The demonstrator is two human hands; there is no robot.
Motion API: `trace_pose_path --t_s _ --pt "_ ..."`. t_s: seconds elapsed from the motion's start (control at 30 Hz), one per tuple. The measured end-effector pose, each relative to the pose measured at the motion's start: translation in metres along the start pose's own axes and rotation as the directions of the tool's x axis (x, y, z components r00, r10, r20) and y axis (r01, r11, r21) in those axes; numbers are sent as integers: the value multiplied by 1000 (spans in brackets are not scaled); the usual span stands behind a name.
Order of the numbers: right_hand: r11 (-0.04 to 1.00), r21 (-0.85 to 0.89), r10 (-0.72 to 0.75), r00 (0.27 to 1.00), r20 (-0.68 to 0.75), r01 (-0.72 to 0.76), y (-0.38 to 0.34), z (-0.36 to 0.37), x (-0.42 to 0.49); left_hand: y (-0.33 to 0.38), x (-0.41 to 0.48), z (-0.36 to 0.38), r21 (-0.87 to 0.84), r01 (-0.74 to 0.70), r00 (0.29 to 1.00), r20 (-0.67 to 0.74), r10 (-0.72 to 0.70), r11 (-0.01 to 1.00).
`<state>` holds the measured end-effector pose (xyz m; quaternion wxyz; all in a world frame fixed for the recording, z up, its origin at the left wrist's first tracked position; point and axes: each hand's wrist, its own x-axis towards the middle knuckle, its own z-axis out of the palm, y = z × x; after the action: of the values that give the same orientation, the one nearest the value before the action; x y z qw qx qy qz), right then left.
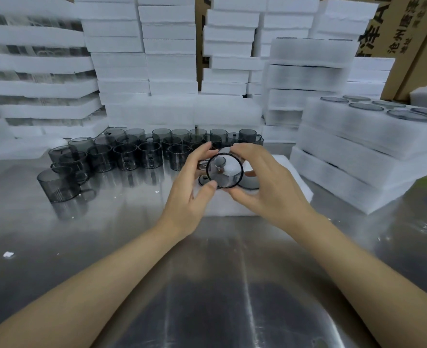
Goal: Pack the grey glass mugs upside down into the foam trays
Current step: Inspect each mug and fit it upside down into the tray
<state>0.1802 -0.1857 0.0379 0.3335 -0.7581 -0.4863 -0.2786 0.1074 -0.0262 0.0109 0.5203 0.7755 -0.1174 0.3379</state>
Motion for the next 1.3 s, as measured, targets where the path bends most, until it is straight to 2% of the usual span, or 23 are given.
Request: trace_pose_path --t_s 0.1,0.2,0.6,0.87,1.03,1.3 --pt "999 9 -53 999 7 53 -2 4 -1 6 4 6 -45 98 988 -116 -103 994" --pt "995 -18 -99 995 31 100 -2 7 -1 6 8 6 -79 169 973 -149 -179 982" --pt "985 -54 -158 985 76 162 -9 11 -2 13 15 -2 -85 284 948 -122 -293 955" --pt "964 -123 -222 970 104 234 -22 9 0 18 14 2 -141 369 897 -207 -391 919" --pt "965 -130 -213 971 111 226 -22 8 0 25 13 6 -151 386 883 -225 -412 910" --pt "984 -60 -160 981 107 167 -16 9 -1 23 14 -1 -64 397 905 -141 -402 916"
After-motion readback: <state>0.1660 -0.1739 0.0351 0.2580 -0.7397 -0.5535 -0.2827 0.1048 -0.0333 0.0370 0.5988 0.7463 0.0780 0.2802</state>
